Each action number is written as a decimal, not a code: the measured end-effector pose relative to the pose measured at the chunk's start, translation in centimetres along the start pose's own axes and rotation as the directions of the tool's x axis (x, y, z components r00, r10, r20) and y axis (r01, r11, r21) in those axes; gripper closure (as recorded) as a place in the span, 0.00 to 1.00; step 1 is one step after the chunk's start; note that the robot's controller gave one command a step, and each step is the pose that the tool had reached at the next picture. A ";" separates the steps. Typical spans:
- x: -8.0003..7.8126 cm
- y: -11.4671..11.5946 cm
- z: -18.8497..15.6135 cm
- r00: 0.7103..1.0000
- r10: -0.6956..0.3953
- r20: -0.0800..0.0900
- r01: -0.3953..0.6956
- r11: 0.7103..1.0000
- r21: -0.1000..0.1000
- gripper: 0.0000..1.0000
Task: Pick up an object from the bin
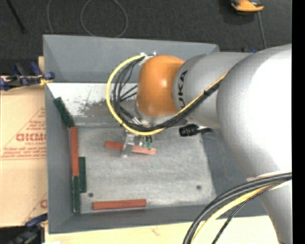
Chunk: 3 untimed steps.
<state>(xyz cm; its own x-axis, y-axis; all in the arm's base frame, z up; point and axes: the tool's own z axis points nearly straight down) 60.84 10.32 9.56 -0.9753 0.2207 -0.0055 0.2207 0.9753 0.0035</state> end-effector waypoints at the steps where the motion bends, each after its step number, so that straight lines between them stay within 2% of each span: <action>1: -0.2 0.0 -3.3 1.000 0.003 0.001 -0.003 1.000 0.000 1.00; 2: -0.4 0.0 -4.6 1.000 0.006 0.000 -0.006 1.000 0.000 1.00; 3: -0.7 -0.1 -9.2 1.000 0.008 0.002 -0.008 1.000 -0.001 1.00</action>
Offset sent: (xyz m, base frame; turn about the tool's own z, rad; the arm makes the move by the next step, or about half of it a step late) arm 0.0001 0.0000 0.0297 0.0000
